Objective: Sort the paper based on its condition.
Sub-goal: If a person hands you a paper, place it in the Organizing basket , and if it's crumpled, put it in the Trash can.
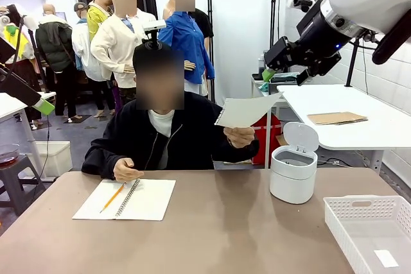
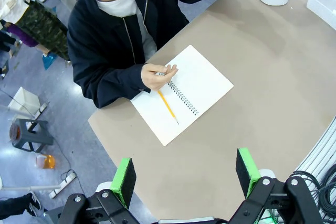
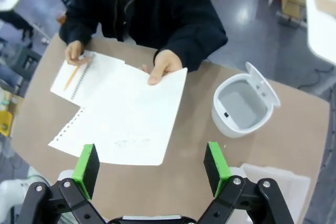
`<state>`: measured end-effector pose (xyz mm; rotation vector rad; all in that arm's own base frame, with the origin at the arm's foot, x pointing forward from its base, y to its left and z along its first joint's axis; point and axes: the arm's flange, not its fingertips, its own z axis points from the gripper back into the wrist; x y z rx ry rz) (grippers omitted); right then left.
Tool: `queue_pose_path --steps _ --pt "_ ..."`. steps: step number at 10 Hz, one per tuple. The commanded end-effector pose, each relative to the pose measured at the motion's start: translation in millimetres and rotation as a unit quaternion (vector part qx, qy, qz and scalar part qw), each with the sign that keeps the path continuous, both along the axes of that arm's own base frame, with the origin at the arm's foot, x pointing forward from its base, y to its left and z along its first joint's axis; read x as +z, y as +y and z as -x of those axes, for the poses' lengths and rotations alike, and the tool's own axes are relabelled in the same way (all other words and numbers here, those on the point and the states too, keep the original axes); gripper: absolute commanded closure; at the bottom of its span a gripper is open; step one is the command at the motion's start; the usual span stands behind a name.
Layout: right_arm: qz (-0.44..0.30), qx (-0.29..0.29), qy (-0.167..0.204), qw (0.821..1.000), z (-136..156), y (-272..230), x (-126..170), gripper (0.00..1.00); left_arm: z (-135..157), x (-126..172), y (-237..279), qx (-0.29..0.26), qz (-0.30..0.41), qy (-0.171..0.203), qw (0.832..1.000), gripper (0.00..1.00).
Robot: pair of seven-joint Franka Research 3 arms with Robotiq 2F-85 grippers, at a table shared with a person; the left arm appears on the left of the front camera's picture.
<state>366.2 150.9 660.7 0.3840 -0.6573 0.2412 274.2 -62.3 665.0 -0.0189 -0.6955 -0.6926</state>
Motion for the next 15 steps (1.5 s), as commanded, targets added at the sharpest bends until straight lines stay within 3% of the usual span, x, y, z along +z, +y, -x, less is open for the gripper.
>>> queue_pose_path --steps 1,4,7,11,15 --pt "-0.046 -0.057 0.023 0.997 13 -2 -14 0.00 1 1 1 -0.004 0.001 0.005 1.000 0.00" --pt "-0.145 -0.147 0.048 0.977 7 -11 -33 0.00 1 1 1 -0.004 0.001 0.005 1.000 0.00" --pt "-0.245 -0.199 0.064 0.947 -2 -18 -52 0.00 1 1 1 -0.004 0.001 0.005 1.000 0.00" --pt "-0.276 -0.227 0.114 0.927 -17 -17 -87 0.00 1 1 1 -0.004 0.001 0.005 1.000 0.00" --pt "-0.290 -0.227 0.124 0.921 -34 -4 -94 0.00 1 1 1 -0.004 0.001 0.005 1.000 0.00"
